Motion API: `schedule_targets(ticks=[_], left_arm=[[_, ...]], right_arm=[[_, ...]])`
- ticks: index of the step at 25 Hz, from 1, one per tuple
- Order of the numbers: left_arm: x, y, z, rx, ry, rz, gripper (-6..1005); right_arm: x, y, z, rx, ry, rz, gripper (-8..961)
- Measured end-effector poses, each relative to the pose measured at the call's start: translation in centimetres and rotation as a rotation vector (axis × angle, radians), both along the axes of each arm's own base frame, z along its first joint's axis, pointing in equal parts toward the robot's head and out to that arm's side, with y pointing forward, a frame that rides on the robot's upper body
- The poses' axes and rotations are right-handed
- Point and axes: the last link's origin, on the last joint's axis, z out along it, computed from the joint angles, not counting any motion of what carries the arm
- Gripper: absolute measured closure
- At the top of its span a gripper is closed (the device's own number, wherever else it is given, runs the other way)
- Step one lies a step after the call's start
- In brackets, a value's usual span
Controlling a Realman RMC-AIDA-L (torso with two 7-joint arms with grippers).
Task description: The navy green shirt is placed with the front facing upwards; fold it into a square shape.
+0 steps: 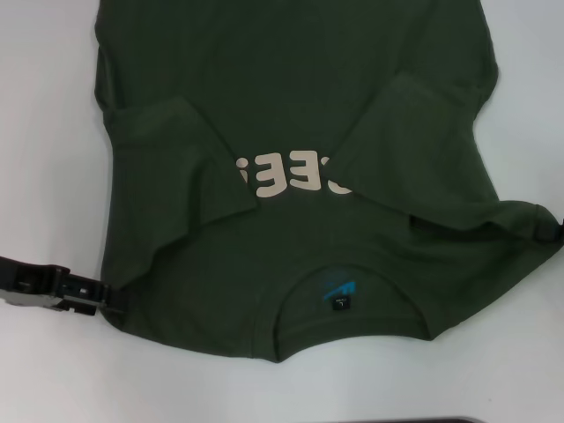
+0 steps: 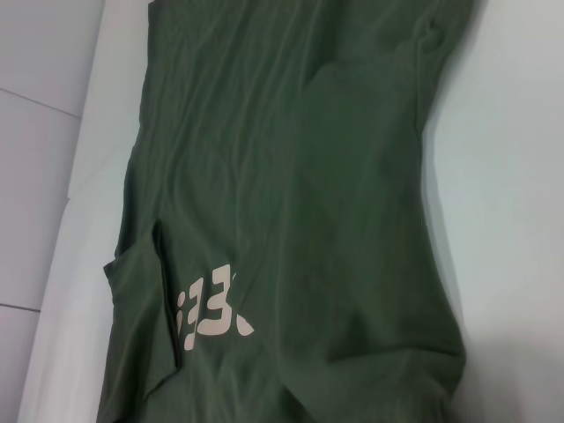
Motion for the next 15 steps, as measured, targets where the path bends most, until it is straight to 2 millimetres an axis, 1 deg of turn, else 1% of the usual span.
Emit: schedule_targets(ticks=[7,15], left_arm=[[0.17,0.19,-0.72,-0.010,0.002,-0.010,311],[0.43,0.61,-0.79,-0.006,0.006,-0.019,311]], right_arm=[[-0.01,-0.02,-0.02,-0.001,0.001,0.002,902],[-0.04,-0.06,-0.05,-0.003,0.003,0.004,901]])
